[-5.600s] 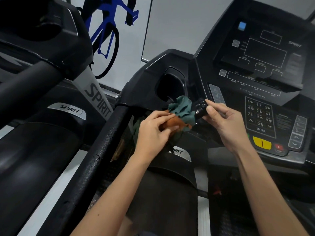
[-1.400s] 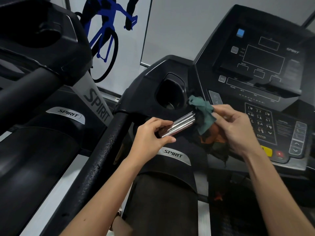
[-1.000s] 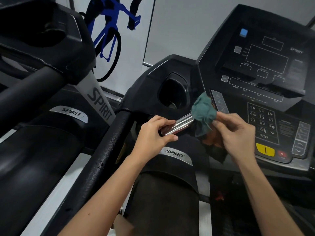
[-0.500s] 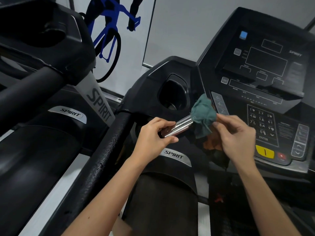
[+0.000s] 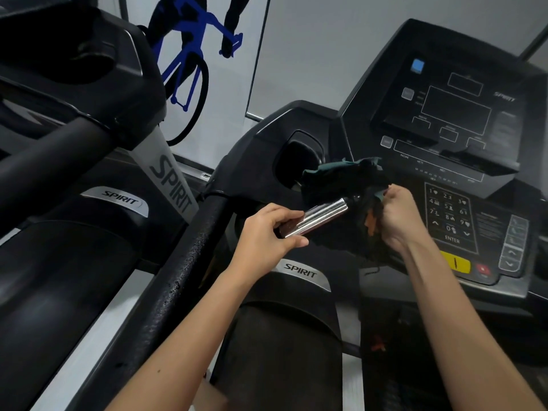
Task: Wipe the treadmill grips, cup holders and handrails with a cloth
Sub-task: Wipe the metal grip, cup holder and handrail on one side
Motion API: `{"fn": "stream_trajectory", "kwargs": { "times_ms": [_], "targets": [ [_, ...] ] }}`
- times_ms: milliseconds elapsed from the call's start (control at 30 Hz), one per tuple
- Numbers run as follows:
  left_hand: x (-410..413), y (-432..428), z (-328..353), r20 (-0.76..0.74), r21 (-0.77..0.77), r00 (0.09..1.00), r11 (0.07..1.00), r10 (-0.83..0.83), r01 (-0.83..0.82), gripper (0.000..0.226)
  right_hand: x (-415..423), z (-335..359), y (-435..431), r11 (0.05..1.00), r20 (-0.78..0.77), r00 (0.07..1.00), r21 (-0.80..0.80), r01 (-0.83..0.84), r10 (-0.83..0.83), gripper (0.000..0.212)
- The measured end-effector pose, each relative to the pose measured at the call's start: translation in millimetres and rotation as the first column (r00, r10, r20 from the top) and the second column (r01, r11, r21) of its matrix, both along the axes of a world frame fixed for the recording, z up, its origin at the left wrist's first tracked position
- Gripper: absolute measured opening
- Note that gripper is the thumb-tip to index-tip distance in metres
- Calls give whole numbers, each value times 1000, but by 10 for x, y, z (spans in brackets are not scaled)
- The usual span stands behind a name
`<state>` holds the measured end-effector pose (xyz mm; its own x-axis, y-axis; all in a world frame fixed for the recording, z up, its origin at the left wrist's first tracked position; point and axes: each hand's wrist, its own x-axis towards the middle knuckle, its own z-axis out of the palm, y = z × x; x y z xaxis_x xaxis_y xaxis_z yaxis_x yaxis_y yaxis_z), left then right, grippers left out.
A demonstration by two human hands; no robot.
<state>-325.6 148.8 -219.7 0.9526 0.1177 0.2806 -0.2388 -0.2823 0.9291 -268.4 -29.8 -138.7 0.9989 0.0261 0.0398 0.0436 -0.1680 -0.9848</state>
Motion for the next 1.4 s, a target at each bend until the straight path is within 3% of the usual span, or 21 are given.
{"fn": "stream_trajectory", "kwargs": {
  "times_ms": [167,267,367,500,567,667,800,933,1100,1233,1400],
  "targets": [
    [-1,9,-7,2,1,1000,1000,-9,9,48,-37,73,-39,977,59,998,-212,-3,16,32],
    [-3,5,-5,5,-7,1000,1000,-10,10,47,-115,116,-95,917,203,977,-398,26,60,30],
    [7,10,-7,-2,-18,1000,1000,-12,12,47,-193,120,-108,899,311,938,-438,-3,155,28],
    [13,6,-18,11,-5,1000,1000,-13,13,47,-130,163,24,822,261,928,-564,-78,267,28],
    [12,6,-22,17,0,1000,1000,-9,9,47,-85,189,90,851,197,958,-519,-79,208,22],
    [2,3,-9,15,9,1000,1000,-3,3,47,-88,219,90,937,46,990,-331,-112,135,17],
    [-14,5,3,9,15,1000,1000,-10,10,46,-105,206,48,983,9,999,-177,-51,53,28],
    [-15,9,-5,22,18,1000,1000,-16,16,47,-132,108,-63,996,-29,998,-75,46,-49,16],
    [-13,8,-21,32,27,999,1000,-14,13,47,-206,-146,-102,981,110,977,-53,188,-182,19],
    [-35,5,-10,28,19,999,1000,-24,23,50,-304,-188,81,953,327,932,-200,228,-155,33],
    [-82,-38,45,42,-26,999,999,-34,36,60,-368,-238,229,919,385,897,-228,321,-218,34]
  ]
}}
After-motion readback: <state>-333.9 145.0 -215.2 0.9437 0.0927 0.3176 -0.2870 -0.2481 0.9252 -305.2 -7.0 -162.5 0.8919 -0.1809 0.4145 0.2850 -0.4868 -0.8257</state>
